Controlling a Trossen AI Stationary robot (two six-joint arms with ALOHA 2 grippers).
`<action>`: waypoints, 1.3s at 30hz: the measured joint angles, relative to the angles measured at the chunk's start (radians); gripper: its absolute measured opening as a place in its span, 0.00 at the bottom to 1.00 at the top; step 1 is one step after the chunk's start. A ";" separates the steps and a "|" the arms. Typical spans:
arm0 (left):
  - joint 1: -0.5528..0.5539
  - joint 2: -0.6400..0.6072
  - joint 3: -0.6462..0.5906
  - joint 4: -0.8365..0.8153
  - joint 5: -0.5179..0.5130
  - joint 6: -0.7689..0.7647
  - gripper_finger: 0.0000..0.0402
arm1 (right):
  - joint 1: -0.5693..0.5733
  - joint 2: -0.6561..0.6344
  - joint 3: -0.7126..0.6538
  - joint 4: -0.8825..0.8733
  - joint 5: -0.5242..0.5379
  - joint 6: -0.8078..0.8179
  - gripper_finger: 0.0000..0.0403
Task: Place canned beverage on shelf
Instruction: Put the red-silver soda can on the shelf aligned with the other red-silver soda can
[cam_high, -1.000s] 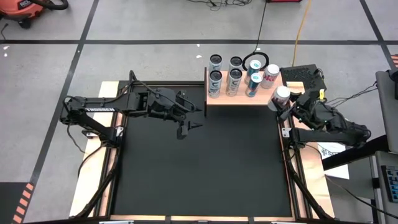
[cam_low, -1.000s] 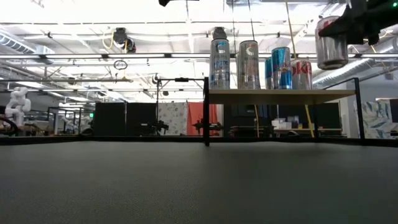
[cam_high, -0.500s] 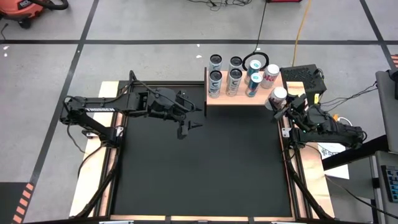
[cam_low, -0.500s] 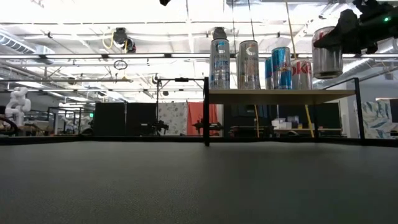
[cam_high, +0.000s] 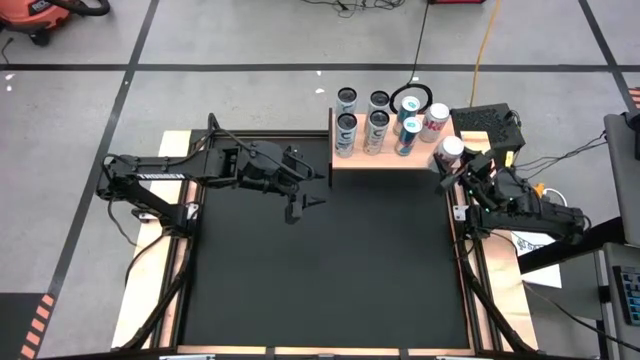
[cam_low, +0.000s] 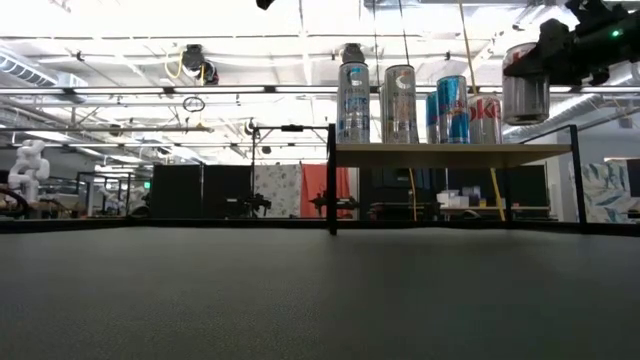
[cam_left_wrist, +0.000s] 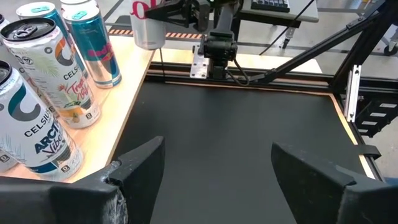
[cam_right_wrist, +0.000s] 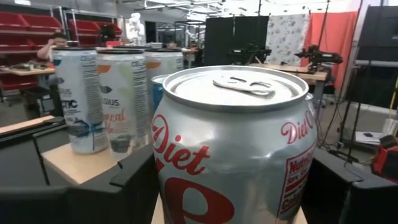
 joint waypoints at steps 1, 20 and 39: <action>0.000 0.000 0.000 0.000 0.000 0.000 0.73 | -0.006 0.000 0.000 0.000 -0.001 0.006 0.67; 0.000 0.000 0.000 0.006 0.000 0.052 0.73 | -0.072 0.018 -0.100 0.196 0.031 0.023 0.67; 0.021 0.000 0.000 0.005 -0.004 0.096 0.73 | -0.231 0.194 -0.101 0.307 -0.055 0.046 0.67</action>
